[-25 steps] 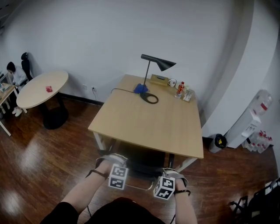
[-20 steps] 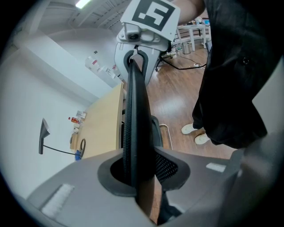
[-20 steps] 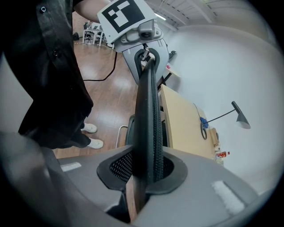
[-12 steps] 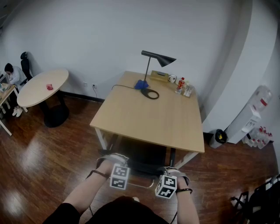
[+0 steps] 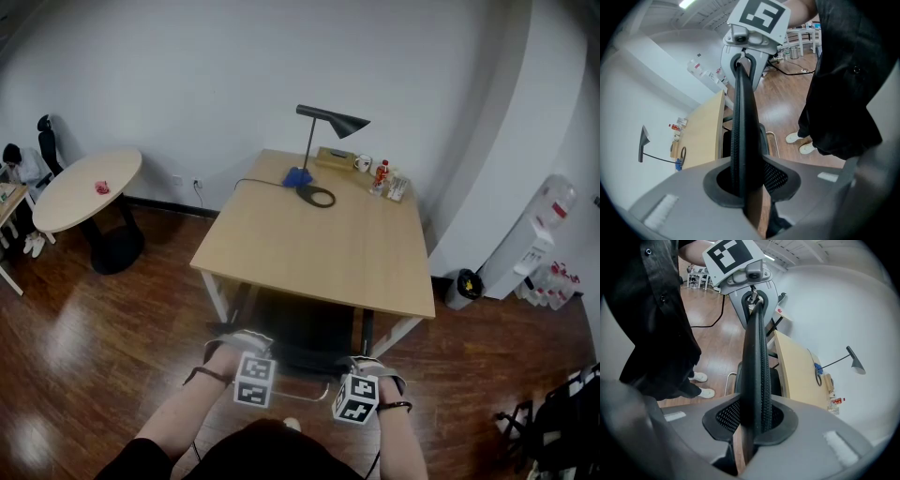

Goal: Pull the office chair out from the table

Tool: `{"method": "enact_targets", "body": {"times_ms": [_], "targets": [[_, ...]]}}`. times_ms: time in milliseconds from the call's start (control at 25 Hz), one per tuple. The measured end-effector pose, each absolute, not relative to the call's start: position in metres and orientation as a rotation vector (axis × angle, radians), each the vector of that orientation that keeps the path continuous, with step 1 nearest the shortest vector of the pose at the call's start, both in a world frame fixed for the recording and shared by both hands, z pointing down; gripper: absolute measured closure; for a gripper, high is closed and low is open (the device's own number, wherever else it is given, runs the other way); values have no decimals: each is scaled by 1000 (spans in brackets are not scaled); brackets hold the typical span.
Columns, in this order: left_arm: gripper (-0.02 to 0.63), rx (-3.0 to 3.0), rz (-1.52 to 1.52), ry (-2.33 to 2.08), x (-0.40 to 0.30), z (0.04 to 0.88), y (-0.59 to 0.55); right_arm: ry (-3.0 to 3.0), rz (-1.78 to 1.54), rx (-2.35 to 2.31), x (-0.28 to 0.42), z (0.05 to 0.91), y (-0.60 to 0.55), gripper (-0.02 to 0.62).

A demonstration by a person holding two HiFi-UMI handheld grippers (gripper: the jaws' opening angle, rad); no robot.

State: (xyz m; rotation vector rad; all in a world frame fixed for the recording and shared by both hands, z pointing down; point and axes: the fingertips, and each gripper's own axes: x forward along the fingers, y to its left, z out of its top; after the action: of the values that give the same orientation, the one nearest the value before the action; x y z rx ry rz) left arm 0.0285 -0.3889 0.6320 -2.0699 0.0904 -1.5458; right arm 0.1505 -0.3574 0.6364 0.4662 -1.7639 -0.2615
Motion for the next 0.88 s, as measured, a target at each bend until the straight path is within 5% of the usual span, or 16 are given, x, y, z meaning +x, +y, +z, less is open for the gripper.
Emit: {"method": "enact_targets", "body": {"times_ms": [880], "targets": [[517, -2075, -1540, 60, 21, 627, -343, -1758, -227, 501, 144, 633, -312, 511]]}}
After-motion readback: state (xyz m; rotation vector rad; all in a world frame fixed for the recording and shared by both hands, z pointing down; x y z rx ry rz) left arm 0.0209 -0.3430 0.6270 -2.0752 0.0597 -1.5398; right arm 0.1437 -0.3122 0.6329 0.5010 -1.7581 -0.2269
